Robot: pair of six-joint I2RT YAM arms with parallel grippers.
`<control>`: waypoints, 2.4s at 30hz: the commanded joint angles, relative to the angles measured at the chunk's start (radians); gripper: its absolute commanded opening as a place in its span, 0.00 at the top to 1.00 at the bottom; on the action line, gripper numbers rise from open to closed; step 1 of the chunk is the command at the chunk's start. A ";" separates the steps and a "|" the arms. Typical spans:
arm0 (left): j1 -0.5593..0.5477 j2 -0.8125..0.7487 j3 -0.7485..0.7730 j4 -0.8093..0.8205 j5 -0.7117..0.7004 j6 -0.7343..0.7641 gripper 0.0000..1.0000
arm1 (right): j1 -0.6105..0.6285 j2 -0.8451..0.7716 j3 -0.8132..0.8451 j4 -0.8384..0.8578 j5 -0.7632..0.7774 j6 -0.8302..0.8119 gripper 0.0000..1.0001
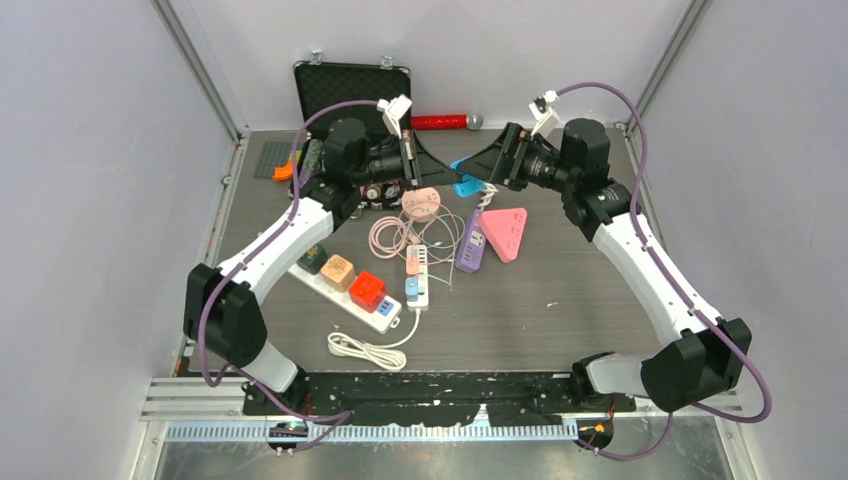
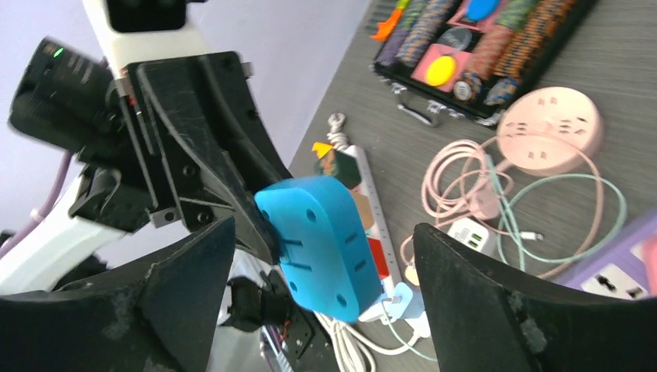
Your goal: Insert the plug
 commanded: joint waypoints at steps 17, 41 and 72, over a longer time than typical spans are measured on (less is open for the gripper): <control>0.056 -0.068 0.015 0.377 0.256 -0.427 0.99 | 0.003 -0.036 -0.051 0.475 -0.390 0.155 0.39; 0.056 -0.095 0.028 0.317 0.163 -0.342 1.00 | 0.007 -0.015 -0.029 0.485 -0.399 0.229 0.49; 0.041 -0.072 0.068 -0.053 0.080 -0.020 0.34 | 0.015 0.055 -0.007 0.220 -0.273 0.130 0.95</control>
